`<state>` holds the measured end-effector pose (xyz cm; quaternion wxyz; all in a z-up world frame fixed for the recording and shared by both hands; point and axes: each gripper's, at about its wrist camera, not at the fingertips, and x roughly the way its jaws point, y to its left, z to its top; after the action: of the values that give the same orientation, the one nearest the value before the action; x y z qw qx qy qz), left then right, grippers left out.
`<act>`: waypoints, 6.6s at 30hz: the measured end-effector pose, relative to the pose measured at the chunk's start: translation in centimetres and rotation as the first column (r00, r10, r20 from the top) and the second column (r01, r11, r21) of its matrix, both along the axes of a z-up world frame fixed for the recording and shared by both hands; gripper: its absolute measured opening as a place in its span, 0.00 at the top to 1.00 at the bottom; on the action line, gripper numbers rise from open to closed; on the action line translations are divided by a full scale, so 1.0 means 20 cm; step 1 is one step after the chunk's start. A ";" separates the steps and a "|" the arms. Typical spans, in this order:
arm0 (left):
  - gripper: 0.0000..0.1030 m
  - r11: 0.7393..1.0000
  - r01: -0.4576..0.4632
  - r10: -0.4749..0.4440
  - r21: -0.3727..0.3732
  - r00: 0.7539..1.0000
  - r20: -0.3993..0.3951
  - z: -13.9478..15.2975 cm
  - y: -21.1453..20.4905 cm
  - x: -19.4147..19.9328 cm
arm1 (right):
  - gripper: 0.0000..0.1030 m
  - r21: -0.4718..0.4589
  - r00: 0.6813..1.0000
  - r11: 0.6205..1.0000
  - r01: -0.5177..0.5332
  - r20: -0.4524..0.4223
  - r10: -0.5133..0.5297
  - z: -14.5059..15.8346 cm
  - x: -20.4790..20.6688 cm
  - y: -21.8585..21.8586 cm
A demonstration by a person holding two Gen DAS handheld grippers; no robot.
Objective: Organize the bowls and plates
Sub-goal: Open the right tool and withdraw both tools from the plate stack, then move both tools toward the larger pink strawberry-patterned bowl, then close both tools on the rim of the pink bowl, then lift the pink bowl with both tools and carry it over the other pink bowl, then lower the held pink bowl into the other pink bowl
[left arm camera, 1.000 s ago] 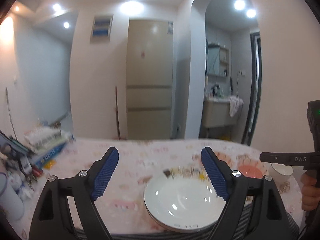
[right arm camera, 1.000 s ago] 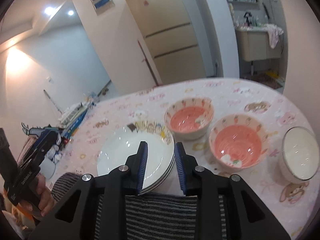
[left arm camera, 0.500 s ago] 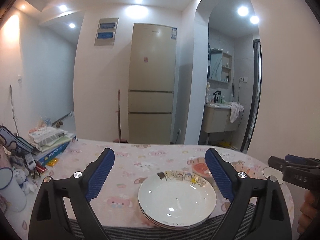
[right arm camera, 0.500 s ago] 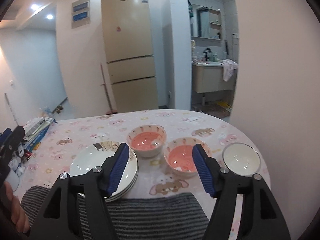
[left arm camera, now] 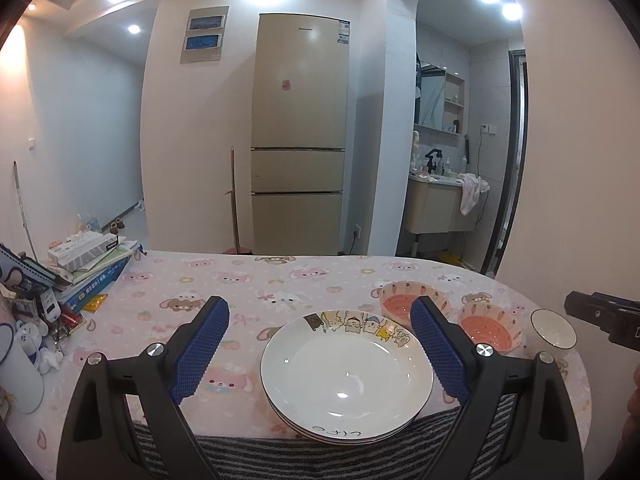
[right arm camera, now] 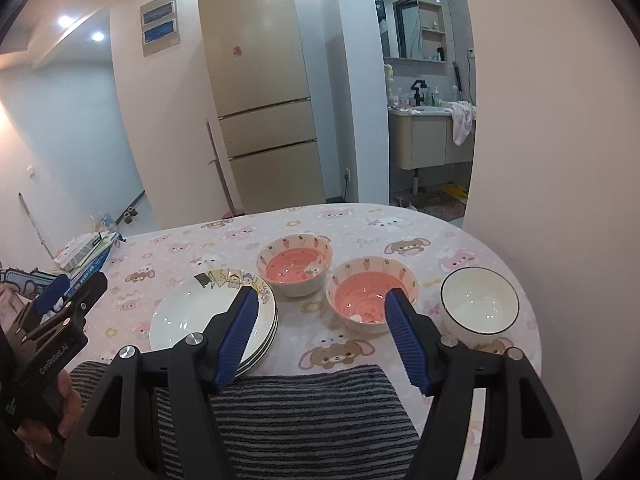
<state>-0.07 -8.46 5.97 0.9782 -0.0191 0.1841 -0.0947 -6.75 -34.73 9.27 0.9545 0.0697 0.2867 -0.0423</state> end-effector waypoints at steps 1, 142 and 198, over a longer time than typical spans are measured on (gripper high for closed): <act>0.09 1.000 0.009 -0.009 0.002 1.000 -0.012 0.00 -0.01 0.01 | 0.37 0.019 1.000 1.000 0.000 -0.017 0.000 -0.01 0.02 -0.02; 0.89 0.967 0.228 -0.253 -0.118 0.771 -0.584 0.14 -0.44 0.62 | 0.93 0.084 0.843 0.965 -0.247 -0.473 0.256 0.14 0.74 0.04; 0.88 0.951 0.306 -0.264 -0.043 0.731 -0.629 -0.53 -0.82 1.38 | 0.92 0.200 0.931 0.976 -0.086 -0.332 0.150 -0.51 1.35 -0.29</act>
<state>27.49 -24.85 -4.72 0.8343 0.0101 0.5028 -0.2257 20.30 -40.58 -0.83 0.8800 0.1305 0.4557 0.0302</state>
